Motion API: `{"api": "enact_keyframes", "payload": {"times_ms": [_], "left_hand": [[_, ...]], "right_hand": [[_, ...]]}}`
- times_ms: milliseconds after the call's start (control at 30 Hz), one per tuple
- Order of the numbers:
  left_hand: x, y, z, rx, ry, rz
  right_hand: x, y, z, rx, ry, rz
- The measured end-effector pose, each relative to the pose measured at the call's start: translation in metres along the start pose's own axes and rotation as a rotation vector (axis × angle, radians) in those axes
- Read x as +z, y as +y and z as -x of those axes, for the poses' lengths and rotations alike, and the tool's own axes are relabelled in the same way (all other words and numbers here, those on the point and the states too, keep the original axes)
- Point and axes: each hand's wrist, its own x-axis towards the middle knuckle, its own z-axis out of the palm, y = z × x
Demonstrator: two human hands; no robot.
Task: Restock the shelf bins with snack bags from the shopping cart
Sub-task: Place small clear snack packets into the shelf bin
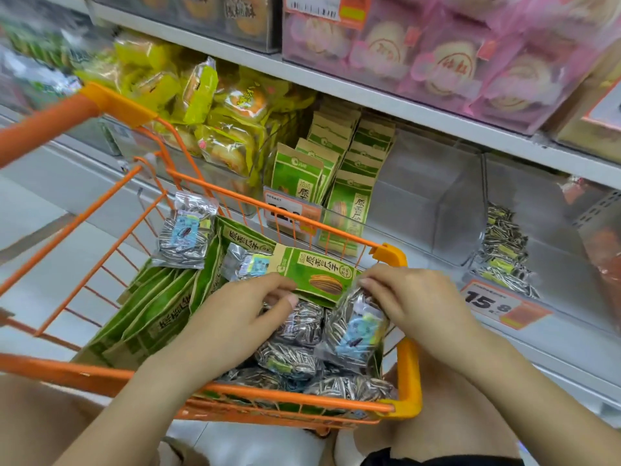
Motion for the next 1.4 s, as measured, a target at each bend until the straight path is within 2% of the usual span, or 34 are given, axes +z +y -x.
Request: {"api": "enact_keyframes", "payload": {"times_ms": [67,167,267,367,433,500,533,600,633,700,767,833,867,933,1000,1067,1233,1333,1400], "left_hand": [[0.0,0.003,0.001,0.014,0.013,0.056],[-0.004,0.008,0.005,-0.002,-0.019,0.211],[-0.008,0.01,0.007,-0.053,-0.135,0.397],[-0.008,0.011,0.009,-0.07,-0.227,0.419],[-0.006,0.008,0.01,-0.038,-0.186,0.43],[-0.009,0.01,0.01,-0.026,-0.101,0.513],[-0.01,0.01,0.01,-0.045,-0.048,0.58],[-0.015,0.015,0.007,-0.147,0.073,0.697],[-0.018,0.018,0.007,-0.199,0.141,0.648],[-0.027,0.018,0.007,-0.22,0.226,0.241],[-0.039,0.011,0.004,-0.23,0.339,-0.228],[-0.054,-0.003,-0.004,-0.268,0.494,-0.486],[-0.059,-0.013,-0.011,-0.308,0.502,-0.583],[-0.065,-0.029,-0.027,-0.415,0.374,-0.716],[-0.063,-0.039,-0.04,-0.492,0.248,-0.754],[-0.058,-0.047,-0.05,-0.524,0.206,-0.764],[-0.059,-0.047,-0.051,-0.534,0.234,-0.673],[-0.067,-0.037,-0.034,-0.488,0.27,-0.444],[-0.066,-0.023,-0.02,-0.433,0.204,-0.141]], "right_hand": [[-0.004,0.0,-0.005,0.037,0.103,-0.184],[-0.007,-0.007,-0.014,0.047,0.107,-0.284],[-0.004,-0.018,-0.022,0.026,0.122,-0.338],[-0.001,-0.033,-0.028,0.024,0.131,-0.439],[-0.001,-0.044,-0.03,0.119,0.141,-0.639],[0.0,-0.055,-0.034,0.304,0.135,-1.031],[0.002,-0.058,-0.036,0.405,0.07,-1.234],[0.01,-0.063,-0.04,0.553,-0.183,-1.534],[0.015,-0.066,-0.04,0.583,-0.303,-1.612],[0.025,-0.073,-0.041,0.606,-0.397,-1.639],[0.03,-0.079,-0.043,0.623,-0.381,-1.575],[0.033,-0.08,-0.044,0.652,-0.341,-1.509],[0.033,-0.08,-0.045,0.671,-0.325,-1.489],[0.033,-0.08,-0.043,0.687,-0.296,-1.477],[0.034,-0.078,-0.042,0.7,-0.29,-1.485],[0.032,-0.078,-0.042,0.718,-0.272,-1.497],[0.037,-0.068,-0.044,0.78,-0.158,-1.539],[0.038,-0.065,-0.044,0.829,-0.12,-1.61],[0.04,-0.063,-0.044,0.851,-0.127,-1.629]]}}
